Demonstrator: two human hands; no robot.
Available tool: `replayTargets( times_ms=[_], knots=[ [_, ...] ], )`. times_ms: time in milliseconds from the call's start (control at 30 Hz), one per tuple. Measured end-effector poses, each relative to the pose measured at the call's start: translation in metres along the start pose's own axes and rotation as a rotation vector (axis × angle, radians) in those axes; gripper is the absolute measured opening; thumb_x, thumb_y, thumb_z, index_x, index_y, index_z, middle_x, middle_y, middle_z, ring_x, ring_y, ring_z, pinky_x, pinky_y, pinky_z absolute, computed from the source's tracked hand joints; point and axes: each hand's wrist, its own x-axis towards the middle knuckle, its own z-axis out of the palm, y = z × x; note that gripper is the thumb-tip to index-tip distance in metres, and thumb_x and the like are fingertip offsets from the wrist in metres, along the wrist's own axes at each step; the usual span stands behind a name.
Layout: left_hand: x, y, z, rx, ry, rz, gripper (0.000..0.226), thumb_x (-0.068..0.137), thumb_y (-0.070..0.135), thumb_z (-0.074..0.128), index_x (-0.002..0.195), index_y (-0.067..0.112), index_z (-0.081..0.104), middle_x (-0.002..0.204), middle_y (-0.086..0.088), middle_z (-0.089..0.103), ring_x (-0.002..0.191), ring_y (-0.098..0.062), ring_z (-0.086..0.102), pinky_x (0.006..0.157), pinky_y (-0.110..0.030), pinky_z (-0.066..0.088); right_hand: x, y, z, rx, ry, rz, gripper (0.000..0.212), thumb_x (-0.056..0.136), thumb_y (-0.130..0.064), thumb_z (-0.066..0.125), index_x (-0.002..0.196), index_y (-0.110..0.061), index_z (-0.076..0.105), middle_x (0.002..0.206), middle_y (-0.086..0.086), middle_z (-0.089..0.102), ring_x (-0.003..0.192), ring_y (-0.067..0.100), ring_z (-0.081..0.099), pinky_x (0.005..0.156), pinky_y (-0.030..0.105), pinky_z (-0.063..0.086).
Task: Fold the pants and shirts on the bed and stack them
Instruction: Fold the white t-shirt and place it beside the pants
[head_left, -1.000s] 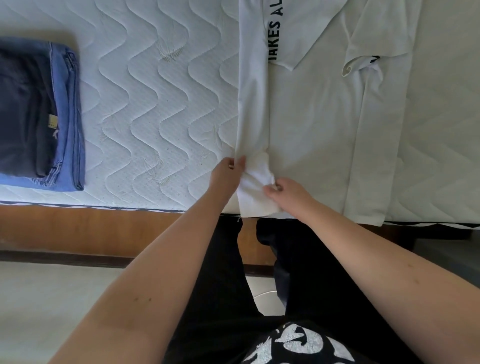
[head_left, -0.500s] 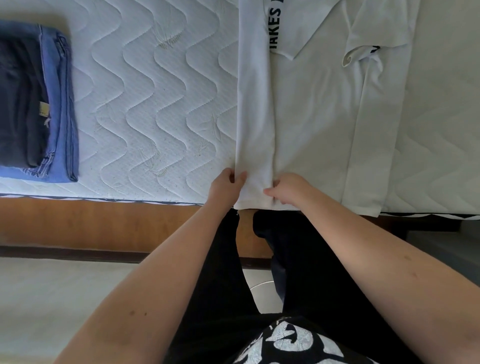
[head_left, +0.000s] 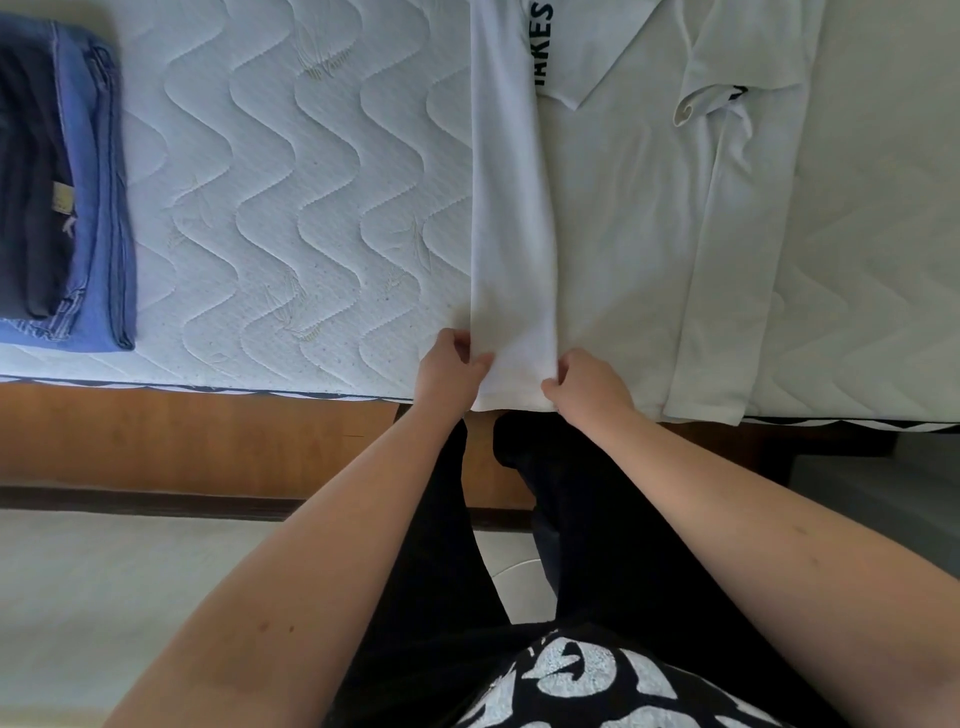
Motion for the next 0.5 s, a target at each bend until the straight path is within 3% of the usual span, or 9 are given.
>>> replayTargets(
  times_ms=[133, 267, 400, 500],
  knots=[
    [0.0, -0.003, -0.003, 0.15, -0.042, 0.024, 0.02, 0.096, 0.032, 0.058, 0.11, 0.018, 0.059, 0.086, 0.012, 0.056, 0.085, -0.015, 0.057, 0.063, -0.025, 0.04, 0.007, 0.004, 0.011, 0.136, -0.036, -0.129, 0.018, 0.097, -0.032, 0.057, 0.103, -0.015, 0.056, 0.078, -0.001, 0.07, 0.069, 0.014, 0.068, 0.062, 0.028, 0.047],
    [0.0, -0.011, -0.008, 0.101, -0.026, 0.026, 0.007, 0.099, 0.025, 0.052, 0.098, 0.02, 0.057, 0.09, 0.005, 0.063, 0.087, -0.02, 0.061, 0.065, -0.027, 0.045, 0.008, 0.009, 0.014, 0.257, -0.065, -0.182, 0.015, 0.097, -0.034, 0.057, 0.101, -0.019, 0.059, 0.078, -0.006, 0.069, 0.054, 0.007, 0.067, 0.054, 0.02, 0.042],
    [-0.002, -0.016, -0.01, 0.019, -0.005, -0.012, 0.021, 0.102, 0.027, 0.047, 0.114, 0.016, 0.06, 0.108, -0.003, 0.066, 0.097, -0.024, 0.062, 0.08, -0.037, 0.052, 0.004, 0.011, 0.012, 0.474, -0.228, -0.131, 0.015, 0.1, -0.028, 0.051, 0.108, -0.021, 0.061, 0.098, -0.005, 0.068, 0.066, 0.011, 0.072, 0.054, 0.019, 0.05],
    [-0.005, -0.017, -0.008, -0.068, -0.062, -0.076, 0.041, 0.096, 0.044, 0.057, 0.126, 0.015, 0.054, 0.115, 0.001, 0.064, 0.102, -0.02, 0.061, 0.088, -0.037, 0.052, 0.004, 0.012, 0.014, 0.437, -0.206, -0.091, 0.017, 0.099, -0.032, 0.051, 0.099, -0.019, 0.062, 0.097, -0.001, 0.067, 0.067, 0.01, 0.071, 0.054, 0.02, 0.051]
  ],
)
